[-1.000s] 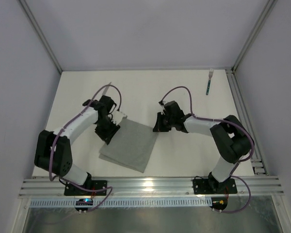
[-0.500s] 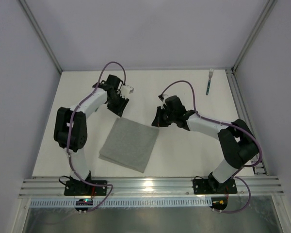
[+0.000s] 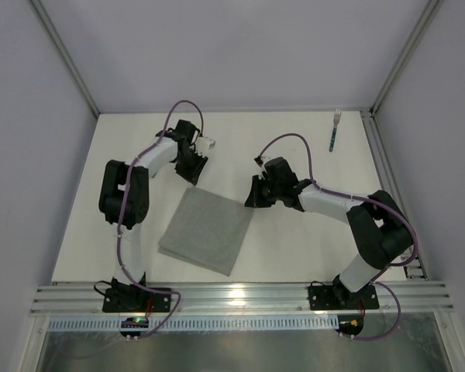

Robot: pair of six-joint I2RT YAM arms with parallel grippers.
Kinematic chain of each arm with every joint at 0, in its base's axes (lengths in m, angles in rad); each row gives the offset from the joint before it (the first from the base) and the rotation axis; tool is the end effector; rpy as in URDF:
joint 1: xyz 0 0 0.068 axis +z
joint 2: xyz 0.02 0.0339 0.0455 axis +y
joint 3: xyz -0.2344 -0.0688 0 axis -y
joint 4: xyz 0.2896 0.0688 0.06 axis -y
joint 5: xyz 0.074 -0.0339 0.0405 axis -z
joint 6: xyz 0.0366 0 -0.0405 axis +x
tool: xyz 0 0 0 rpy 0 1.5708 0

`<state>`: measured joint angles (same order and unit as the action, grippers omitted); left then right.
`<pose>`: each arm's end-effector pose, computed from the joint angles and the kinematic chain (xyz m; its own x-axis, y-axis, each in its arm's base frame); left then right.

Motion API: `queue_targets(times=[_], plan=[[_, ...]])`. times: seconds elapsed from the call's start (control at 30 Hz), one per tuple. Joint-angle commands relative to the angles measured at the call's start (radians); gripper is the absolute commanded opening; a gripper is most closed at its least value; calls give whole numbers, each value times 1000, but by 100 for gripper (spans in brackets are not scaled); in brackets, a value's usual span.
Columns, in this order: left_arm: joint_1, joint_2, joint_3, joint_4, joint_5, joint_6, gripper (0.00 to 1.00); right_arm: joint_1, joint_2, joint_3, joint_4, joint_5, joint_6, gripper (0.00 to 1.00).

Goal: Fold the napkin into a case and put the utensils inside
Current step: Pick up the top corner of the square folded napkin from the center of the board.

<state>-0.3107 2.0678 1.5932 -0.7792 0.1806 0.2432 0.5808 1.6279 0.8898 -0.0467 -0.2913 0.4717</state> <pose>0.4275 -0.1442 0.1360 -0.7928 0.5034 -0.3436 0.5615 0.8225 -0.0906 0.2995 0.2091 0.1200 -0.8423 -0.0322 -0.5380 -0.3510 0.7902 0.5023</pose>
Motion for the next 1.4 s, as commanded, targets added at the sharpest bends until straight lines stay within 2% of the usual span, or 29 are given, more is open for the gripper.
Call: queue_targets(times=[0.0, 0.2, 0.43, 0.6, 0.73, 0.9, 1.1, 1.27, 1.37], plan=[[13, 34, 33, -21, 46, -1, 33, -1, -5, -3, 30, -3, -4, 3], [18, 40, 13, -71, 88, -4, 31, 1, -8, -5, 27, 4, -8, 3], [19, 34, 16, -72, 126, -9, 21, 1, -7, 0, 27, 11, -7, 3], [28, 3, 22, -115, 157, 1, 22, 2, -8, 1, 16, 17, -15, 3], [42, -6, 28, -121, 149, -8, 27, 1, -10, 0, 13, 20, -13, 3], [48, 11, 47, -150, 207, -18, 26, 2, -11, 0, 11, 20, -15, 3], [50, 3, 47, -146, 220, -25, 12, 4, -13, 0, 5, 29, -19, 3], [50, -21, 40, -129, 235, -19, 9, 4, -8, 0, 7, 26, -15, 3], [48, -28, 39, -129, 234, -15, 1, 4, -11, -2, 7, 29, -16, 3]])
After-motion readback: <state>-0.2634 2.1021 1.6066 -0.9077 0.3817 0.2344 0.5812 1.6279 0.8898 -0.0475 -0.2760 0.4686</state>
